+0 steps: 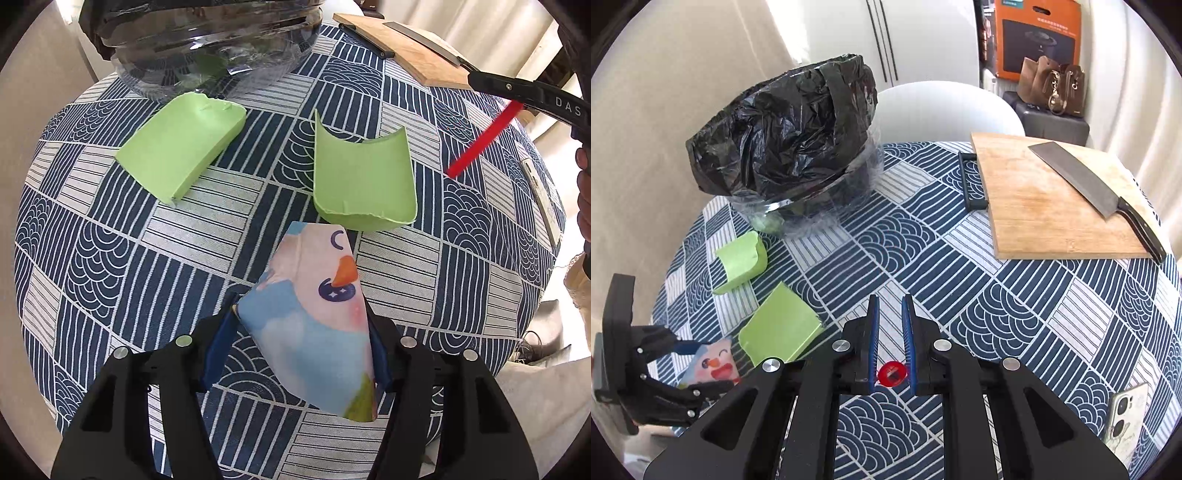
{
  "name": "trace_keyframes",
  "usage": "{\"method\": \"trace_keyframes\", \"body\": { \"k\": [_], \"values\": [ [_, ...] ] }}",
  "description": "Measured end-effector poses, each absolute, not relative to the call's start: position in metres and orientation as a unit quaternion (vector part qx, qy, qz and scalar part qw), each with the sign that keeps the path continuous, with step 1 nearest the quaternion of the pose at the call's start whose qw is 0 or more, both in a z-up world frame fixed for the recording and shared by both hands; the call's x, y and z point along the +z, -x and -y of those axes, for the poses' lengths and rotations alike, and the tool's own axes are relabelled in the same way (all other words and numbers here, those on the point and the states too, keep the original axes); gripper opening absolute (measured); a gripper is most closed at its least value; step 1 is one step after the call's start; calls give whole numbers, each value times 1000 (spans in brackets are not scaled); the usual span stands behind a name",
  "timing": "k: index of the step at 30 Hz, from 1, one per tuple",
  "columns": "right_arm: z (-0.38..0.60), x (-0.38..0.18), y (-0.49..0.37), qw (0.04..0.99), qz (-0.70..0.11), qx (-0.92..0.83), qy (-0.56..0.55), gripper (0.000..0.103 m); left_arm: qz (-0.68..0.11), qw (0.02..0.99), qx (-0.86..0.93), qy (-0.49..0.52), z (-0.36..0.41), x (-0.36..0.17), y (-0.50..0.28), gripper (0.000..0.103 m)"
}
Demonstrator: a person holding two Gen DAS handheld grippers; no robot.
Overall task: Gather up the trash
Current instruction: 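Carry the paper with the left gripper while the right gripper carries the straw to the bin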
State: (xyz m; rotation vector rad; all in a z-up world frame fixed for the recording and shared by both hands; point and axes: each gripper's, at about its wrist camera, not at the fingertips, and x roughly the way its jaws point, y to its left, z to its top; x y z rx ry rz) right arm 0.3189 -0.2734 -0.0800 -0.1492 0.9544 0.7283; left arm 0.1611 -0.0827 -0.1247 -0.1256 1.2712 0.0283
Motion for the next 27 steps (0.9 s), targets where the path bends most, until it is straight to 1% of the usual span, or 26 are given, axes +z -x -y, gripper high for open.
{"method": "trace_keyframes", "body": {
  "k": [2, 3, 12, 14, 18, 19, 20, 22, 27],
  "values": [
    [270, -80, -319, 816, -453, 351, 75, 4, -595, 802, 17, 60, 74, -123, -161, 60],
    [268, -81, -318, 816, -452, 351, 79, 4, -594, 802, 21, 59, 70, -121, -159, 60],
    [272, -74, -322, 822, -445, 352, 52, 4, -578, 812, 49, 67, 37, -101, -150, 60],
    [276, -78, -324, 819, -453, 349, 52, 8, -578, 812, 50, 63, 33, -98, -149, 60],
    [290, -91, -315, 811, -468, 345, 67, 9, -574, 816, 48, 59, 25, -91, -153, 60],
    [293, -96, -311, 809, -472, 342, 76, 15, -571, 817, 47, 60, 22, -89, -153, 60],
    [297, -100, -306, 807, -475, 342, 85, 23, -569, 818, 46, 61, 19, -87, -155, 60],
    [306, -107, -295, 802, -481, 340, 100, 31, -564, 822, 46, 60, 15, -84, -157, 60],
    [320, -126, -276, 781, -505, 346, 121, 33, -547, 833, 57, 59, 1, -75, -162, 60]
  ]
}}
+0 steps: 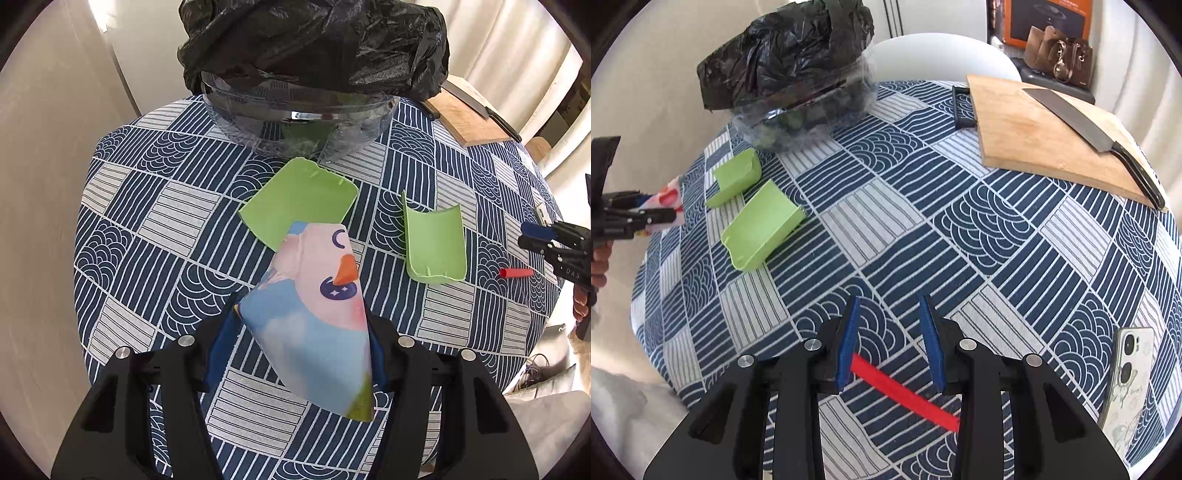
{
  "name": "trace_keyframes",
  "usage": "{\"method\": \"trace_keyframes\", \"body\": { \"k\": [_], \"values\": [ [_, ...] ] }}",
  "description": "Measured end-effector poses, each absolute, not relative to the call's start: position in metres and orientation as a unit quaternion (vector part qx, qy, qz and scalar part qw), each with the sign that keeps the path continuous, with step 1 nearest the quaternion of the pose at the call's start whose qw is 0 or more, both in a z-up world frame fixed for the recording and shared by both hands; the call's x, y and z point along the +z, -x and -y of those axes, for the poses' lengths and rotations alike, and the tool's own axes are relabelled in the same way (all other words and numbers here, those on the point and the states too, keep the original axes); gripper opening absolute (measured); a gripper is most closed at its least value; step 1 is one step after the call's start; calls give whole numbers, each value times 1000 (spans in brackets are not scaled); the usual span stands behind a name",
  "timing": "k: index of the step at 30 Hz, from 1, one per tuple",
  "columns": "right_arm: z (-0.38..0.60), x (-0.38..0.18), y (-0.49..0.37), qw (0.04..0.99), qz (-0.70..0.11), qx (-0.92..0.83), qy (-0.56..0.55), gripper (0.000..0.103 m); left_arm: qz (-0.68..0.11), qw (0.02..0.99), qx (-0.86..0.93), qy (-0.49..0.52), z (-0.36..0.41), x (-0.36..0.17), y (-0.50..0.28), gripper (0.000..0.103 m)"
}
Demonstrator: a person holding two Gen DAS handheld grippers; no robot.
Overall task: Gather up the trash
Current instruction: 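Carry the paper with the left gripper while the right gripper carries the straw to the bin, then open both grippers over the black bin to drop paper and straw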
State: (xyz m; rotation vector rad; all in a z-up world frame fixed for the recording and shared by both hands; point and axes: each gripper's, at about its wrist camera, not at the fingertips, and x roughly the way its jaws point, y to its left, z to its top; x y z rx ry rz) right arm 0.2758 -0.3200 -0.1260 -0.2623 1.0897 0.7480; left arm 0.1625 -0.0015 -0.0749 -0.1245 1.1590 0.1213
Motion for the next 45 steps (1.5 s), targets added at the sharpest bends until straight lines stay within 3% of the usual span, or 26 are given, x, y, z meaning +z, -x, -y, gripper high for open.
{"method": "trace_keyframes", "body": {
  "k": [10, 12, 13, 14, 19, 29, 36, 45],
  "values": [
    [320, -157, -254, 736, -535, 373, 180, 40, -516, 849, 87, 72, -23, -56, -163, 60],
    [317, -159, -250, 740, -527, 369, 196, 32, -510, 852, 93, 72, -26, -51, -163, 60],
    [317, -159, -249, 745, -523, 362, 200, 17, -510, 852, 94, 70, -28, -49, -163, 60],
    [318, -159, -252, 751, -524, 351, 197, 11, -509, 853, 99, 64, -29, -47, -163, 60],
    [326, -149, -268, 759, -535, 348, 128, 11, -497, 860, 106, 59, -36, -35, -165, 60],
    [306, -53, -300, 819, -445, 359, 36, 11, -452, 883, 112, 55, -59, 4, -177, 60],
    [265, 22, -319, 849, -361, 386, 24, 11, -412, 904, 101, 64, -76, 37, -189, 60],
    [212, 81, -329, 856, -311, 412, 17, 11, -353, 932, 59, 61, -93, 79, -227, 60]
  ]
}}
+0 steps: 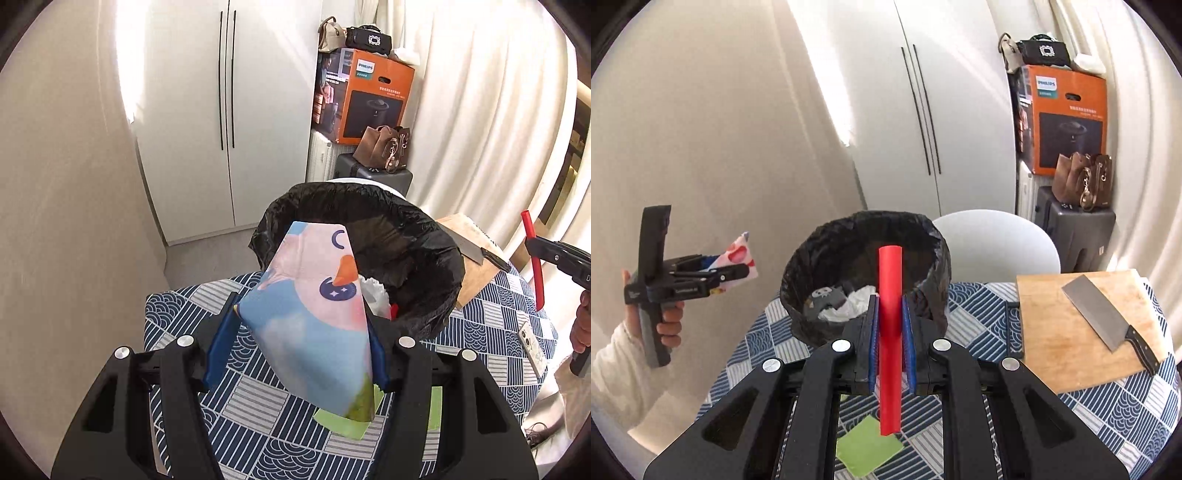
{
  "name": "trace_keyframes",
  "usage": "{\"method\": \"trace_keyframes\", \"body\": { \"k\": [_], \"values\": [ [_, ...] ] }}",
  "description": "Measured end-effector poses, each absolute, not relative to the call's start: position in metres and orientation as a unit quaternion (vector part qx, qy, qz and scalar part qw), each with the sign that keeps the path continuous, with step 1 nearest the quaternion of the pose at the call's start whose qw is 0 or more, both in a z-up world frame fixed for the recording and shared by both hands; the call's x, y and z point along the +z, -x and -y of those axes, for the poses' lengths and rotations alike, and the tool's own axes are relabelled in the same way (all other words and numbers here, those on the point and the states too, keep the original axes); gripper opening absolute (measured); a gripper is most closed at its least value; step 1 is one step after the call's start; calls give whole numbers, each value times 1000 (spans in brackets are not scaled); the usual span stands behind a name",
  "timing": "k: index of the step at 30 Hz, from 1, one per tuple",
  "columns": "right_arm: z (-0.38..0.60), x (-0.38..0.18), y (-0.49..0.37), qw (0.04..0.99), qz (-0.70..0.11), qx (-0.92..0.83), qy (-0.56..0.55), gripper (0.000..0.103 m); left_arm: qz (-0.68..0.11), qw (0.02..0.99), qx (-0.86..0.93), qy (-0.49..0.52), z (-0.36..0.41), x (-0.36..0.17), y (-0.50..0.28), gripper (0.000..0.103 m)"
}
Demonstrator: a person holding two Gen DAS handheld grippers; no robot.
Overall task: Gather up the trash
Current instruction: 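Open both grippers over the black bin to drop paper and straw, then move both tools back toward the light-green plastic pieces on the table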
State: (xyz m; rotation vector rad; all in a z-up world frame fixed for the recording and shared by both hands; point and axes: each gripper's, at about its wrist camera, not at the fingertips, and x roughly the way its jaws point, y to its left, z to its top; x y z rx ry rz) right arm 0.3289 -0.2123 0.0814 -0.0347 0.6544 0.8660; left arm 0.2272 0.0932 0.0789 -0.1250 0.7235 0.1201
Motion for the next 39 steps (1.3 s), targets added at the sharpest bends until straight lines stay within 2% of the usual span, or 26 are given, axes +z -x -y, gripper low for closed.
{"method": "trace_keyframes", "body": {
  "k": [5, 14, 15, 17, 18, 19, 20, 21, 22, 23, 25, 27, 39],
  "values": [
    [186, 100, -342, 853, -300, 428, -10, 11, -321, 942, 11, 102, -105, 93, -253, 61],
    [153, 111, -373, 854, -281, 431, -74, 11, -297, 949, -54, 90, -92, 88, -300, 62],
    [148, 110, -376, 855, -279, 431, -76, 11, -299, 948, -59, 88, -91, 85, -305, 64],
    [140, 108, -380, 855, -278, 430, -81, 13, -306, 946, -64, 82, -89, 80, -314, 76],
    [138, 106, -382, 857, -278, 425, -83, 14, -307, 946, -64, 78, -88, 78, -315, 90],
    [135, 106, -383, 860, -279, 418, -82, 20, -303, 948, -58, 71, -88, 77, -314, 92],
    [132, 106, -384, 862, -280, 415, -80, 35, -302, 950, -52, 63, -89, 76, -313, 92],
    [132, 106, -383, 866, -279, 409, -75, 45, -306, 949, -47, 60, -90, 74, -312, 96],
    [132, 107, -382, 872, -276, 398, -70, 67, -313, 947, -44, 57, -91, 71, -311, 97],
    [133, 108, -381, 879, -271, 387, -68, 77, -317, 946, -41, 53, -93, 69, -310, 97],
    [135, 110, -381, 884, -266, 379, -61, 79, -320, 945, -37, 49, -96, 65, -304, 97],
    [136, 110, -382, 883, -271, 378, -60, 86, -323, 944, -34, 53, -99, 63, -299, 97],
    [145, 96, -357, 879, -298, 369, -49, 90, -349, 936, 42, 37, -104, 59, -255, 97]
  ]
}}
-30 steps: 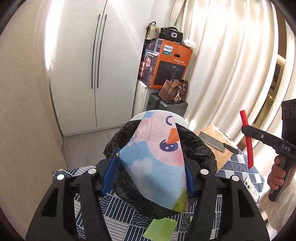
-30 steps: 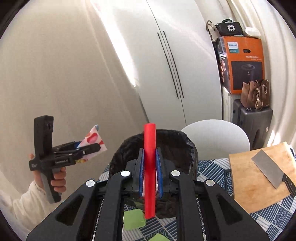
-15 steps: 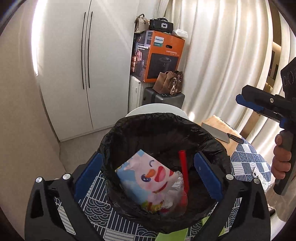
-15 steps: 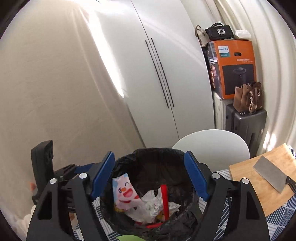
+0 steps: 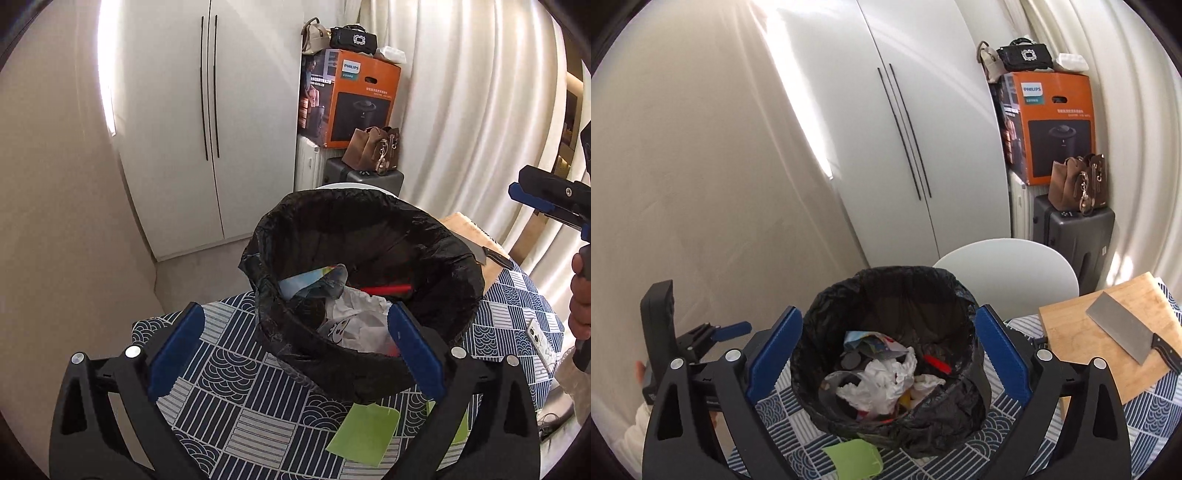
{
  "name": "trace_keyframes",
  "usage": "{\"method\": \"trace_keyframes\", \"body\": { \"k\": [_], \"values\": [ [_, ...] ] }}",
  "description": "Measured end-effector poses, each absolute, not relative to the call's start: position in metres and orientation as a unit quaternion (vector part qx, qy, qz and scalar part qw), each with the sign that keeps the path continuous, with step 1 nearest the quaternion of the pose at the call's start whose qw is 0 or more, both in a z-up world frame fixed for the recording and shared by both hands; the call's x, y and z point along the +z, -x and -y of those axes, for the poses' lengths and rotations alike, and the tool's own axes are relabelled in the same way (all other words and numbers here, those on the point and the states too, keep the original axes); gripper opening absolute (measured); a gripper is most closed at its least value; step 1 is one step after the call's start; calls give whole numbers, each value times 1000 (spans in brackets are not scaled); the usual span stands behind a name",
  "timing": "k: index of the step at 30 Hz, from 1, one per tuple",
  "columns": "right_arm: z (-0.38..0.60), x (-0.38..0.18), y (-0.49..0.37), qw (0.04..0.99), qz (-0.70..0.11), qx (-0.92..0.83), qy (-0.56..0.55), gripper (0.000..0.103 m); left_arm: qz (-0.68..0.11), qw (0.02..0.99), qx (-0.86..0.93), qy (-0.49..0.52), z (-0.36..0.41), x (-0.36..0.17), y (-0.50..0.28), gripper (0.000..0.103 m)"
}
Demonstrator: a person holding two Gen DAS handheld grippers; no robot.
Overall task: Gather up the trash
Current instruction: 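Move both tools back toward the light-green plastic pieces on the table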
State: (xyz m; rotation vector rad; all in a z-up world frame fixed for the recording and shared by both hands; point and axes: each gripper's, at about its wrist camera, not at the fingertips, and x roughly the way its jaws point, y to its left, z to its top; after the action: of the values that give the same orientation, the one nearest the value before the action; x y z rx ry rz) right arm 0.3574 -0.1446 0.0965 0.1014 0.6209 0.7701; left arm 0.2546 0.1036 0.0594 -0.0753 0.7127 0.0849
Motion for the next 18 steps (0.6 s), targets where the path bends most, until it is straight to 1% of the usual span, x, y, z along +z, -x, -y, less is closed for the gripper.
{"method": "trace_keyframes", "body": {
  "k": [5, 11, 18],
  "values": [
    [156, 79, -340, 876, -322, 356, -54, 91, -373, 926, 38, 44, -105, 45, -240, 97],
    [168, 63, -324, 875, -349, 333, -49, 91, -386, 922, 39, 11, -100, 30, -227, 97],
    [173, 42, -307, 873, -377, 306, -48, 91, -409, 912, 5, 6, -97, 7, -223, 97]
  ]
}}
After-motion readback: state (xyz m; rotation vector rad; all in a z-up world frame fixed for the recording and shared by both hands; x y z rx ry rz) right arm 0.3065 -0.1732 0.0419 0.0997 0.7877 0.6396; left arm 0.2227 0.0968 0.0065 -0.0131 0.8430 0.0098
